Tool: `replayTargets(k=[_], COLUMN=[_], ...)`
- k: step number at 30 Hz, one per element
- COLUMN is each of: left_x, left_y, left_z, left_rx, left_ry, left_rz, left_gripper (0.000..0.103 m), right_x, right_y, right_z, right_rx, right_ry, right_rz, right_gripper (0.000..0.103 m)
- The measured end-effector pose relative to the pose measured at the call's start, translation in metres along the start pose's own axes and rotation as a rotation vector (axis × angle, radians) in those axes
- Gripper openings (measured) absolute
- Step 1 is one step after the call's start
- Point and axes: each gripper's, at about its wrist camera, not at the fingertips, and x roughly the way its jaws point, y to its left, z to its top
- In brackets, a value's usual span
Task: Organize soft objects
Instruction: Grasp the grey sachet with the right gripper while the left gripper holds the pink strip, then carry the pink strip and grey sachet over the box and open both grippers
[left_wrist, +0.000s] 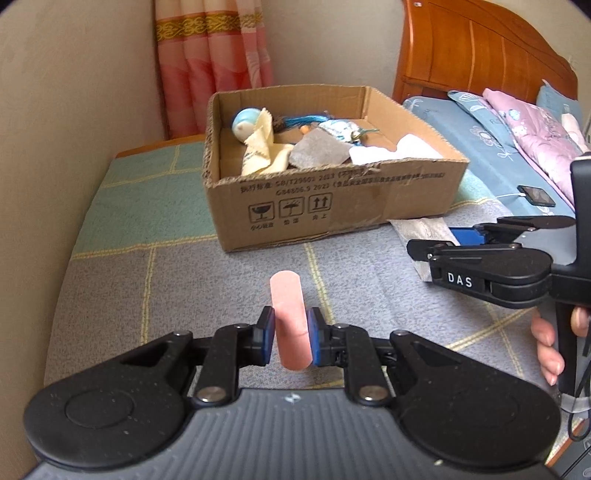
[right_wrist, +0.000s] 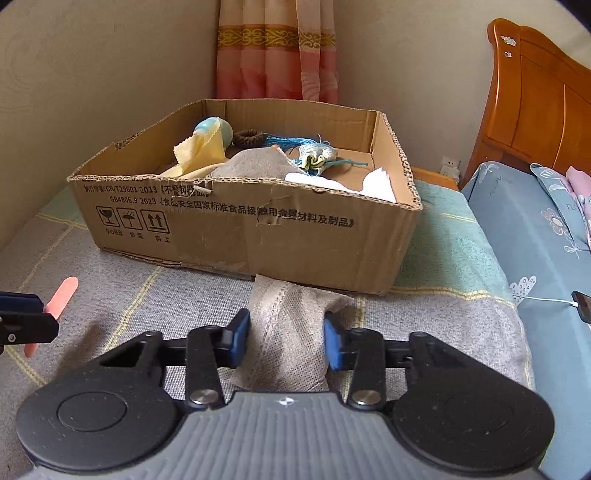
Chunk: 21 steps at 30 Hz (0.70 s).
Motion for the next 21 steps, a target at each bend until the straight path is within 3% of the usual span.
replayTargets(k=[6, 13, 18, 21], left_x=[-0.017, -0.031, -0.004, 0.023], left_y=[-0.006, -0.023, -0.026, -0.024], left_z=[0.016, 0.066, 0.119, 0.145], left_rx=[0.036, 0.121, 0.131, 0.131], left_ry=[-0.026, -0.137, -0.177, -0.197], left_rz=[-0.033, -0.057, -0.053, 0.005], left_gripper=[0.017, 0.018, 0.018, 0.021], right_x=[-0.029, -0.071, -0.089, -0.088], right_y=[-0.005, -0.012, -0.020, -0.024], right_z=[0.001, 0.020, 0.039, 0.048], right_rx=[-0.040, -0.102, -0.126, -0.125], right_ry=[-0.039, -0.119, -0.183, -0.205], right_rz=[0.048, 0.100, 0.088, 0.077], right_gripper=[0.036, 0.036, 0.036, 0.036])
